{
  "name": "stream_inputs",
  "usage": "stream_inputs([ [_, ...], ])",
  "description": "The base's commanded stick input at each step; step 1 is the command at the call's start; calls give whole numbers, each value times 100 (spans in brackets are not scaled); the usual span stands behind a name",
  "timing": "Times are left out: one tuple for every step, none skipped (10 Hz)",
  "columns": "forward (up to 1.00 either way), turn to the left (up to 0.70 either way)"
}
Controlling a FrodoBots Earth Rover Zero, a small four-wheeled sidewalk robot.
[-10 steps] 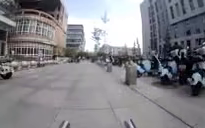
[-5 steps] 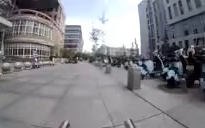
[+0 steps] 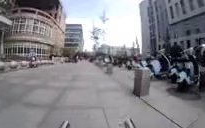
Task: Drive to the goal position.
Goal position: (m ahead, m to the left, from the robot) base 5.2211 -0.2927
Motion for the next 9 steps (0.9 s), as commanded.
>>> stream_inputs([
  [70,-11],
  [70,-5],
  [70,-1],
  [70,0],
  [70,0],
  [70,0],
  [70,0],
  [70,-1],
  [70,-14],
])
